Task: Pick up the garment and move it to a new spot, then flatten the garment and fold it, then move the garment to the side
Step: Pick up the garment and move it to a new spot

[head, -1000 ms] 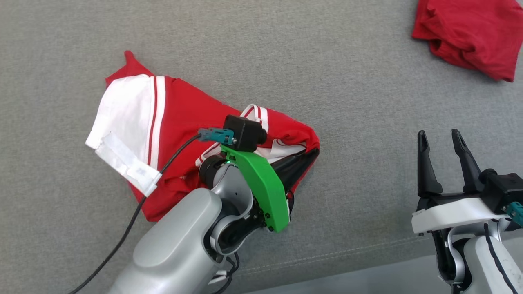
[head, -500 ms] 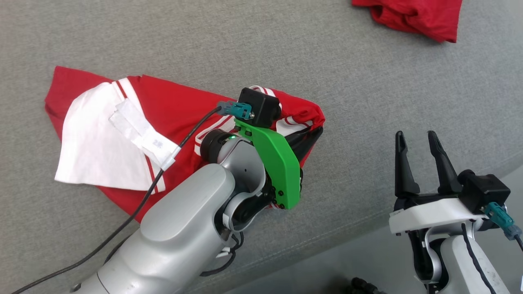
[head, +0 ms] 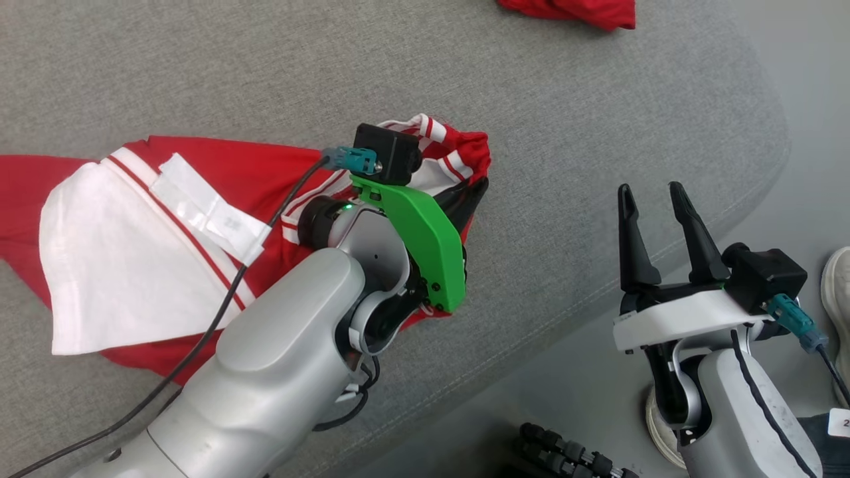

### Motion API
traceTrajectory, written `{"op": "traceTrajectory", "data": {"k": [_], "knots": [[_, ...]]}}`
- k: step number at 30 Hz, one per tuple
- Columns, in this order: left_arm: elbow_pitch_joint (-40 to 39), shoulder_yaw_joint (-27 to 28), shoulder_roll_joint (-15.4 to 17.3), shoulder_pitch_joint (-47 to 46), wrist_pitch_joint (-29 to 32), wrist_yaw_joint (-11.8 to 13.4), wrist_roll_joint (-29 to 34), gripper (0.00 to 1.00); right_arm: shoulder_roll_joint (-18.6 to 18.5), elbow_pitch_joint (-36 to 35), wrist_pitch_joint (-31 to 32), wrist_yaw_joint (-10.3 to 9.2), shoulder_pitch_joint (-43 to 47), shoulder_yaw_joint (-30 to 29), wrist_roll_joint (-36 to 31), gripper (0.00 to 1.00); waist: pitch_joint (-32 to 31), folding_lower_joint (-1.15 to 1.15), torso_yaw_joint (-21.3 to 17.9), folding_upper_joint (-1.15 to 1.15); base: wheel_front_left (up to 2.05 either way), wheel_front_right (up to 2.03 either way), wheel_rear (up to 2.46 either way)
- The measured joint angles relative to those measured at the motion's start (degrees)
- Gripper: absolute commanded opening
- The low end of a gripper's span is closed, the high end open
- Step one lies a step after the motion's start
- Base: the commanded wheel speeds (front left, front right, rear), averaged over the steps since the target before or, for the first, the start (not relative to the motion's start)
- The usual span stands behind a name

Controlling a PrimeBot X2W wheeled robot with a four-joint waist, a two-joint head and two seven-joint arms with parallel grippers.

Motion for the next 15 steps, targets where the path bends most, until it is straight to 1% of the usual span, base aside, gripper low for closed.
{"op": "traceTrajectory", "data": {"k": [1, 2, 7, 15], "knots": [[0.0, -0.4, 0.0, 0.0, -0.3, 0.0, -0.4, 0.99, 0.0, 0.0, 0.0, 0.02, -0.3, -0.2, 0.0, 1.00, -0.1, 0.00, -0.4, 0.00, 0.00, 0.00, 0.00], [-0.1, -0.8, 0.0, 0.0, -0.6, 0.0, -0.7, 1.00, 0.0, 0.1, 0.0, 0.30, -0.6, -0.4, 0.0, 1.00, -0.3, 0.00, -0.6, 0.00, 0.00, 0.00, 0.00], [-1.3, -2.9, -0.1, 0.0, -2.3, -0.5, -4.1, 1.00, -0.1, 0.4, 0.0, 0.34, -1.1, -1.2, -0.3, 1.00, -1.8, 0.00, -0.4, 0.00, 0.00, 0.00, 0.00], [-3.8, -5.8, -0.2, 0.0, -5.3, -0.5, -6.8, 1.00, -1.2, 1.4, 0.0, 0.87, -1.1, -2.5, -1.8, 1.00, -4.2, 0.00, 3.1, 0.00, 0.00, 0.00, 0.00]]}}
